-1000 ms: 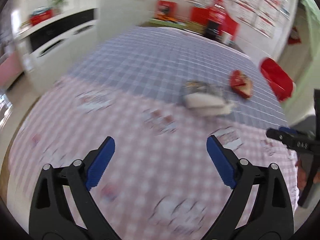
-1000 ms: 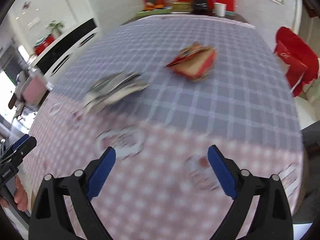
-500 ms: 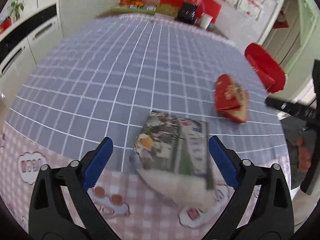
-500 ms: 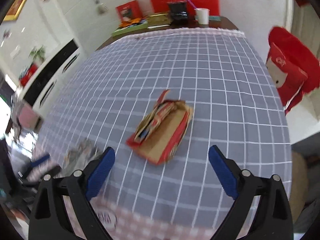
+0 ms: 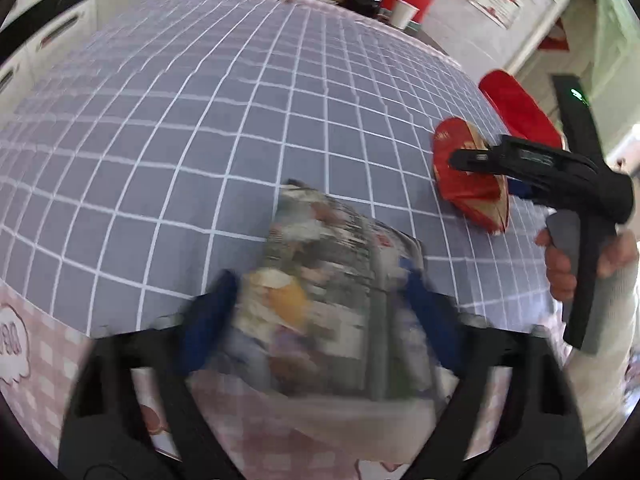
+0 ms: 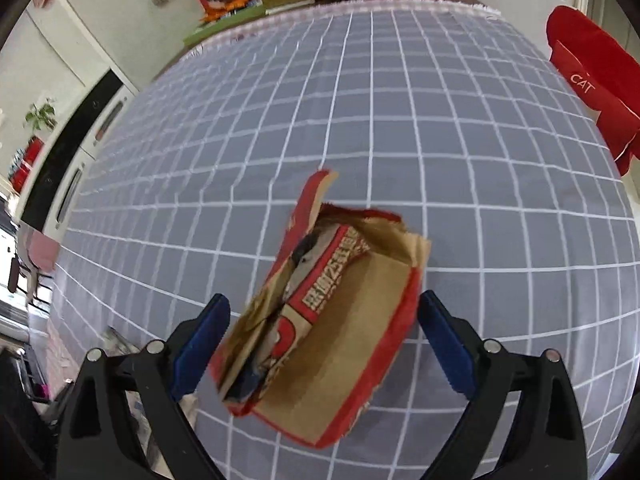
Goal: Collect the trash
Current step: 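Grasp the brown-red paper bag with the right tool while the left tool grasps the newspaper sheet, then carry the paper bag and newspaper sheet over the blue bin and open both tools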
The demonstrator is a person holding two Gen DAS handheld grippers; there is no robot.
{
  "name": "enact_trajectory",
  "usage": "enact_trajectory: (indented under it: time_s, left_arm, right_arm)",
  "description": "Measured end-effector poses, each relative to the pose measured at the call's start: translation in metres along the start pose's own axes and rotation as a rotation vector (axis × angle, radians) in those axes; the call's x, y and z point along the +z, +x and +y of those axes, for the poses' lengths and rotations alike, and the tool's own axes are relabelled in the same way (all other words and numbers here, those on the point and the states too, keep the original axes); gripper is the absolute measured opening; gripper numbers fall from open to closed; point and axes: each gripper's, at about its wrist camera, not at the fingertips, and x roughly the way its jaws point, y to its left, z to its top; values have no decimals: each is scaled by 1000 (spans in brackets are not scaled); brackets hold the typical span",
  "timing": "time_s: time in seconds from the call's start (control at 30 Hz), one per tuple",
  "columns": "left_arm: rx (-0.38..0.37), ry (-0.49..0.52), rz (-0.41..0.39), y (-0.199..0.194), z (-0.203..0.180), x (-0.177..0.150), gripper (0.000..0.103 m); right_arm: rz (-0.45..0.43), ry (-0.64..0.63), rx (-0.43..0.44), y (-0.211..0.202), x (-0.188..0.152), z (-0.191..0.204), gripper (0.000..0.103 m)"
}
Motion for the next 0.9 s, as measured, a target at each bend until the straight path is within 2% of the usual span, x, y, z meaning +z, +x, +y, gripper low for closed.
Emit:
enact_trajectory:
  time_s: [0.03,0.07,0.1,0.13,0.17,0.2,0.27,0.37,0.53,0.9]
  left_arm:
    - [-6,7,2,-1,-3,-1,51]
    - [-51,3,4,-4,-4,-1,38]
    - [-95,-8,-2,-5,-5,-1,20]
    - [-117,-22,-14,-9,-4,-1,16]
    - [-98,-21,-29,-13,-5,-2,16]
    - [-45,0,-57,-18,-7,-3,15]
    - [9,17,-87,-26,-8,-5,14]
    - [11,-7,-86,-37,1,-11,14]
    - [88,-15,-104,-54,9,-27,14]
    - [227,-41,-200,-131,26,-69,14]
  right_arm:
    - [-9,-18,-12,0,-2,3,94]
    - [-3,-37,-34,2,-5,7,91]
    - [-14,-54,-56,0,-8,11,80]
    - [-22,-59,-68,-1,-10,11,76]
    - [-31,-55,-57,-5,-13,12,70]
    - [-25,-47,-35,-9,-16,12,65]
    - [-19,-43,-17,-17,-24,13,64]
    - [-51,-79,-30,-35,-40,21,64]
    - [-66,-119,38,-70,-73,36,64]
    - [-92,-234,115,-134,-146,90,64]
